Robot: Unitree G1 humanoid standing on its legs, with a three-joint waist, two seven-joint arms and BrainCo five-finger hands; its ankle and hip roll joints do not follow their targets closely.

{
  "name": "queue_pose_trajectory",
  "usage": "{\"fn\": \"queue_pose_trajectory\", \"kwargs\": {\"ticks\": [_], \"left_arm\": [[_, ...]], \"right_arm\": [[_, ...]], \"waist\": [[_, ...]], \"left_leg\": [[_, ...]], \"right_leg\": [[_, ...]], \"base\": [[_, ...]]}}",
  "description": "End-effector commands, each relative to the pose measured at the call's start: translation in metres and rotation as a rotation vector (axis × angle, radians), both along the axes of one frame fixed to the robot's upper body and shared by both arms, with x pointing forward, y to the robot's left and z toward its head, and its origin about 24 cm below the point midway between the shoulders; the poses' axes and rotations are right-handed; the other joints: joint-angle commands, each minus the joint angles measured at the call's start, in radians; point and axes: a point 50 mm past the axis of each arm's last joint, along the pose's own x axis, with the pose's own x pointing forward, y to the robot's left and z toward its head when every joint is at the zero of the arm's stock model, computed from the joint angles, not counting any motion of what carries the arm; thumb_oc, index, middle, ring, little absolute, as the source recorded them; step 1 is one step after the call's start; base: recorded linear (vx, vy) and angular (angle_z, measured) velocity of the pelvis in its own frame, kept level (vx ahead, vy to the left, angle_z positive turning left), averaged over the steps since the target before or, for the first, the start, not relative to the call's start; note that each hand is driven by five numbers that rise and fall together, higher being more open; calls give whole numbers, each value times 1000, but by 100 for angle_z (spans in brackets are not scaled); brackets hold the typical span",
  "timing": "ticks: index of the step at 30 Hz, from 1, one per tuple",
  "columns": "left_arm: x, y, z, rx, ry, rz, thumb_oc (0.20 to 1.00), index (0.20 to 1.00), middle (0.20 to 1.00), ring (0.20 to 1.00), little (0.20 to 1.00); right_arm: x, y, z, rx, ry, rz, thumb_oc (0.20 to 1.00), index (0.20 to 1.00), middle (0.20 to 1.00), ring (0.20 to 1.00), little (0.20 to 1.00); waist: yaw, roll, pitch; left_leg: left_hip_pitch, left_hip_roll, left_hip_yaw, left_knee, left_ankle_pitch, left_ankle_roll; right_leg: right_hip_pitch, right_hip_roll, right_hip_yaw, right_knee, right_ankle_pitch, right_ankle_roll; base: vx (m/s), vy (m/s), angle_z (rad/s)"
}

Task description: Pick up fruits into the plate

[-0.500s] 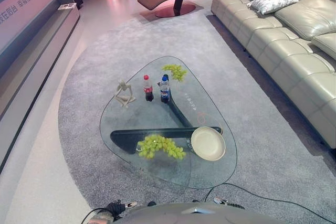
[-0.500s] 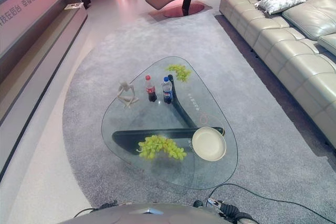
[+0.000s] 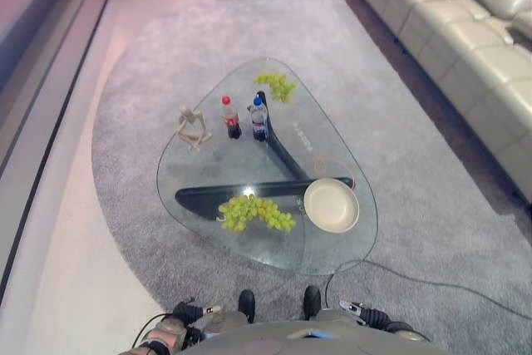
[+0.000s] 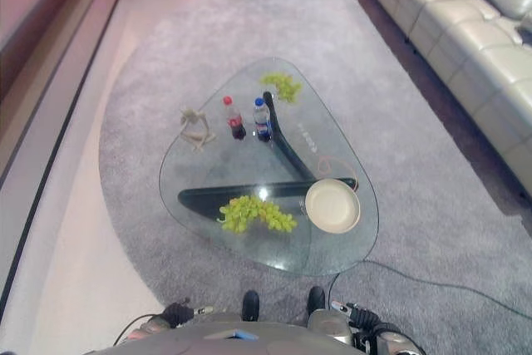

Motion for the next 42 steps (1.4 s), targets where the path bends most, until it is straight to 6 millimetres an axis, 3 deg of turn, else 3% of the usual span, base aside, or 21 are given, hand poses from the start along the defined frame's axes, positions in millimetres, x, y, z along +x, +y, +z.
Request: {"fn": "queue_pose_trajectory", "kwargs": {"ticks": [1,5,6,7,8,9,10,11,13,15,16,18,19,20,21,25,31,42], "left_arm": [[58,-6,25,34,-239,-74,1000,1000,1000,1000,1000],[104,-10,57,91,-425,-141,1000,1000,1000,1000,1000],[121,-10,72,118,-506,-163,1000,1000,1000,1000,1000],[124,-10,75,130,-527,-170,1000,1000,1000,1000,1000],[144,-10,97,169,-627,-198,1000,1000,1000,1000,1000],[144,-10,97,169,-627,-198,1000,1000,1000,1000,1000],[161,-5,121,208,-716,-217,1000,1000,1000,1000,1000],[161,-5,121,208,-716,-217,1000,1000,1000,1000,1000],[191,7,175,311,-884,-287,1000,1000,1000,1000,1000],[194,8,182,328,-905,-298,1000,1000,1000,1000,1000],[212,16,226,405,-1008,-340,1000,1000,1000,1000,1000],[223,18,259,493,-1077,-373,1000,1000,1000,1000,1000],[224,18,260,494,-1079,-373,1000,1000,1000,1000,1000],[233,20,288,575,-1120,-397,1000,1000,1000,1000,1000],[237,18,302,626,-1143,-405,1000,1000,1000,1000,1000],[251,22,336,818,-1137,-419,1000,1000,1000,1000,1000],[260,32,353,1021,-1076,-422,1000,1000,1000,1000,1000],[275,29,361,1062,-983,-401,1000,1000,1000,1000,1000]], "right_arm": [[51,12,16,47,-174,34,1000,1000,1000,1000,1000],[71,4,28,31,-240,39,1000,1000,1000,1000,1000],[78,-1,33,20,-265,40,1000,1000,1000,1000,1000],[79,-2,33,19,-269,37,1000,1000,1000,1000,1000],[86,-7,39,1,-302,41,1000,1000,1000,1000,1000],[86,-7,39,1,-302,41,1000,1000,1000,1000,1000],[92,-13,45,-16,-337,42,1000,1000,1000,1000,1000],[92,-13,45,-16,-337,42,1000,1000,1000,1000,1000],[105,-21,58,-24,-407,22,1000,1000,1000,1000,1000],[106,-21,59,-24,-413,22,1000,1000,1000,1000,1000],[114,-24,67,-23,-461,17,1000,1000,1000,1000,1000],[118,-24,72,-5,-502,-12,1000,1000,1000,1000,1000],[119,-24,73,-4,-504,-12,1000,1000,1000,1000,1000],[124,-21,78,18,-541,-32,1000,1000,1000,1000,1000],[127,-18,80,27,-559,-42,1000,1000,1000,1000,1000],[137,-8,87,52,-609,-35,1000,1000,1000,1000,1000],[145,8,93,97,-661,-8,1000,1000,1000,1000,1000],[154,26,98,140,-694,28,1000,1000,1000,1000,1000]], "waist": [[-5,-11,91],[-20,8,140],[-27,19,162],[-28,21,165],[-37,34,191],[-37,34,191],[-44,45,216],[-44,45,216],[-52,57,265],[-53,57,269],[-58,62,300],[-55,58,300],[-54,57,300],[-54,48,300],[-56,44,300],[-71,31,300],[-88,0,300],[-121,-31,300]], "left_leg": [[-4,-44,52,59,-96,47],[-45,-47,44,70,-84,43],[-66,-49,42,79,-79,40],[-69,-49,42,80,-78,39],[-98,-53,37,92,-73,38],[-98,-53,37,92,-73,38],[-127,-56,34,104,-66,36],[-127,-56,34,104,-66,36],[-200,-59,30,146,-56,32],[-210,-60,30,152,-55,31],[-270,-67,22,185,-50,33],[-349,-75,18,219,-49,37],[-354,-75,19,223,-50,38],[-427,-79,20,259,-51,41],[-468,-81,20,280,-52,43],[-581,-78,33,334,-56,46],[-697,-63,50,399,-67,42],[-789,-57,56,441,-69,36]], "right_leg": [[-46,-11,43,114,-43,19],[-92,-7,57,130,-40,11],[-114,-7,61,140,-41,9],[-117,-6,61,142,-41,8],[-148,-6,66,160,-44,5],[-148,-6,66,160,-44,5],[-183,-6,67,178,-45,3],[-183,-6,67,178,-45,3],[-258,-4,67,224,-50,-4],[-269,-4,67,232,-51,-4],[-335,-4,66,277,-54,-5],[-414,-6,67,320,-57,-3],[-419,-7,68,324,-59,-3],[-491,-9,70,358,-56,2],[-532,-9,73,382,-56,5],[-645,2,77,433,-56,5],[-749,31,89,490,-66,-3],[-830,71,116,516,-63,-8]], "base": [[-57,24,-5],[-44,49,-11],[-19,61,-6],[-49,102,-7],[-30,57,-5],[-72,93,-16],[-34,40,-11],[-87,60,-21],[-86,15,-15],[-44,-12,-4],[-71,-35,-5],[-70,-56,-9],[-65,-96,-8],[-57,-97,-4],[-63,-112,0],[-38,-60,0],[-22,-54,-1],[-3,-12,-5]]}}
